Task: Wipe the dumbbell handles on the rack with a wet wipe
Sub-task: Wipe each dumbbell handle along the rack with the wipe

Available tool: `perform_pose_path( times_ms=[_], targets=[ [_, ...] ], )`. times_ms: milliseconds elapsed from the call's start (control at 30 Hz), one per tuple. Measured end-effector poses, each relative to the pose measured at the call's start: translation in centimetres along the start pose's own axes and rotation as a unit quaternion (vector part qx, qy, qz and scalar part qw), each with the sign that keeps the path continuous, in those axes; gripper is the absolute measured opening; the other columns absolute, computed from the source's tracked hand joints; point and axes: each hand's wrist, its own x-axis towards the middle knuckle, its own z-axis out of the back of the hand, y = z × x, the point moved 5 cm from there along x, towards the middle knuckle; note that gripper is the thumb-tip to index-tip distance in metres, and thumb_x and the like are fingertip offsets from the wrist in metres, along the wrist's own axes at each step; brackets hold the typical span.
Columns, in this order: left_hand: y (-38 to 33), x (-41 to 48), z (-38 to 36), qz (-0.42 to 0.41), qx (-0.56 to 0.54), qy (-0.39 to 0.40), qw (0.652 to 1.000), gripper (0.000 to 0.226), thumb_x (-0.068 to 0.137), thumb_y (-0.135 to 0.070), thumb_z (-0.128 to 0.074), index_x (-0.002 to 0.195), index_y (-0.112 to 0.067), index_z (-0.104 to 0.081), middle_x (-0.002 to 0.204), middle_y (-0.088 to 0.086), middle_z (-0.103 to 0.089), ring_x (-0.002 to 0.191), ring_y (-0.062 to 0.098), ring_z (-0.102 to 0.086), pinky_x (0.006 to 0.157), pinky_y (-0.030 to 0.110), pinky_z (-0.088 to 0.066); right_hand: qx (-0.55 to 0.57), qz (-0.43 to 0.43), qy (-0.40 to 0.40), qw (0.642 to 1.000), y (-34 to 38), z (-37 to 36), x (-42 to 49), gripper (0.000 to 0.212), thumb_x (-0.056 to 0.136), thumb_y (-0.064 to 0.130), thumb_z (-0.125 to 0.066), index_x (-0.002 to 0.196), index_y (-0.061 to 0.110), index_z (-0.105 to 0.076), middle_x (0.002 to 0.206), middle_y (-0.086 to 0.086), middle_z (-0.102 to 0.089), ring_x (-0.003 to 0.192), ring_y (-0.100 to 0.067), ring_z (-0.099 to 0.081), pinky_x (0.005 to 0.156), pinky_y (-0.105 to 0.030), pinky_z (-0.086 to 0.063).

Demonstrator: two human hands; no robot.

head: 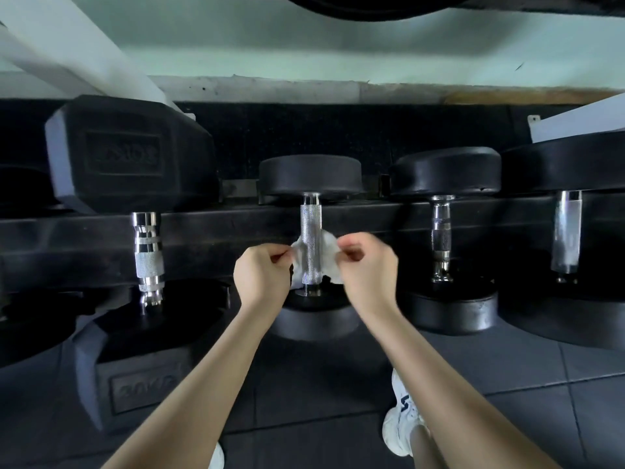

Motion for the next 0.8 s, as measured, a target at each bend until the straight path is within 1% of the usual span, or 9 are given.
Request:
perform_pose_path(
  times_ms=[133, 233, 333, 400, 500, 567, 600, 667, 800],
  targets=[
    [0.7, 0.0, 0.4, 0.003, -0.028, 0.004, 1.0, 0.014, 0.088, -0.018, -0.063, 0.091, -0.015, -0.076, 0.093, -0.003, -0.072, 0.082, 0.009, -0.061, 0.07, 0.023, -0.046, 0.09, -0.058, 0.04, 0.993, 0.7, -2.1, -1.6, 0.018, 0.086, 0.005, -0.059, 0.093, 0.02, -0.066, 0.086, 0.012, -0.066, 0.084, -0.002, -0.063, 0.078, -0.014, -0.05],
    [0.8, 0.1, -0.4, -0.004, -0.084, 0.052, 0.995, 0.01, 0.086, -0.017, -0.066, 0.089, -0.017, -0.076, 0.093, -0.004, -0.072, 0.09, 0.01, -0.065, 0.08, 0.024, -0.05, 0.155, -0.101, 0.066, 0.981, 0.8, -2.0, -1.9, 0.033, 0.088, 0.004, -0.051, 0.113, 0.024, -0.059, 0.101, 0.007, -0.067, 0.096, -0.007, -0.064, 0.082, -0.021, -0.053],
    [0.2, -0.2, -1.1, 0.034, -0.154, 0.095, 0.983, 0.011, 0.085, -0.013, -0.067, 0.094, -0.015, -0.075, 0.086, -0.006, -0.072, 0.086, 0.007, -0.067, 0.078, 0.019, -0.051, 0.263, -0.175, 0.128, 0.94, 0.3, -2.1, -2.8, 0.044, 0.091, 0.0, -0.045, 0.128, 0.023, -0.047, 0.11, 0.003, -0.066, 0.099, -0.01, -0.066, 0.089, -0.028, -0.054],
    [-0.1, -0.2, -1.3, 0.047, -0.153, 0.096, 0.982, 0.011, 0.085, -0.015, -0.068, 0.094, -0.015, -0.074, 0.085, -0.005, -0.072, 0.084, 0.006, -0.067, 0.077, 0.019, -0.051, 0.313, -0.231, 0.154, 0.908, 0.1, -2.2, -2.8, 0.041, 0.094, -0.001, -0.044, 0.13, 0.018, -0.041, 0.108, 0.003, -0.067, 0.089, -0.007, -0.069, 0.09, -0.032, -0.055],
    [-0.2, -0.4, -1.6, 0.075, -0.187, 0.11, 0.973, 0.014, 0.081, -0.017, -0.072, 0.095, -0.016, -0.074, 0.09, -0.001, -0.073, 0.087, 0.011, -0.068, 0.083, 0.028, -0.054, 0.283, -0.252, 0.165, 0.91, -0.4, -1.7, -1.5, 0.043, 0.091, 0.001, -0.054, 0.131, 0.009, -0.039, 0.101, -0.003, -0.072, 0.079, -0.006, -0.071, 0.068, -0.019, -0.057],
    [-0.2, -0.3, -2.0, 0.053, -0.145, 0.1, 0.983, 0.02, 0.078, -0.018, -0.075, 0.098, -0.016, -0.072, 0.097, 0.0, -0.071, 0.089, 0.012, -0.067, 0.083, 0.028, -0.054, 0.254, -0.266, 0.167, 0.915, -0.6, -1.5, -0.8, 0.047, 0.087, 0.008, -0.064, 0.129, 0.008, -0.042, 0.096, -0.007, -0.072, 0.072, -0.008, -0.07, 0.051, -0.013, -0.049],
    [-0.4, -0.3, -2.1, 0.027, -0.101, 0.089, 0.991, 0.023, 0.077, -0.02, -0.076, 0.099, -0.017, -0.071, 0.099, -0.001, -0.069, 0.089, 0.012, -0.065, 0.08, 0.025, -0.052, 0.231, -0.267, 0.164, 0.921, -0.7, -1.5, -0.6, 0.049, 0.086, 0.013, -0.067, 0.129, 0.009, -0.044, 0.096, -0.008, -0.07, 0.072, -0.009, -0.068, 0.048, -0.013, -0.047],
    [-0.8, -0.3, -2.3, -0.015, -0.034, 0.051, 0.998, 0.022, 0.077, -0.019, -0.076, 0.097, -0.017, -0.07, 0.098, -0.002, -0.066, 0.086, 0.011, -0.061, 0.072, 0.016, -0.045, 0.161, -0.251, 0.151, 0.943, -1.2, -1.7, -0.1, 0.049, 0.083, 0.024, -0.071, 0.126, 0.015, -0.05, 0.098, -0.003, -0.069, 0.077, -0.011, -0.066, 0.053, -0.016, -0.048],
    [-1.1, -0.2, -2.3, -0.027, -0.033, 0.013, 0.999, 0.013, 0.079, -0.011, -0.072, 0.092, -0.015, -0.071, 0.096, 0.001, -0.068, 0.083, 0.011, -0.061, 0.065, 0.007, -0.039, -0.015, -0.187, 0.163, 0.969, -2.1, -2.3, 0.8, 0.033, 0.077, 0.046, -0.07, 0.105, 0.031, -0.065, 0.095, 0.007, -0.07, 0.094, -0.018, -0.066, 0.086, -0.038, -0.052]
  ],
)
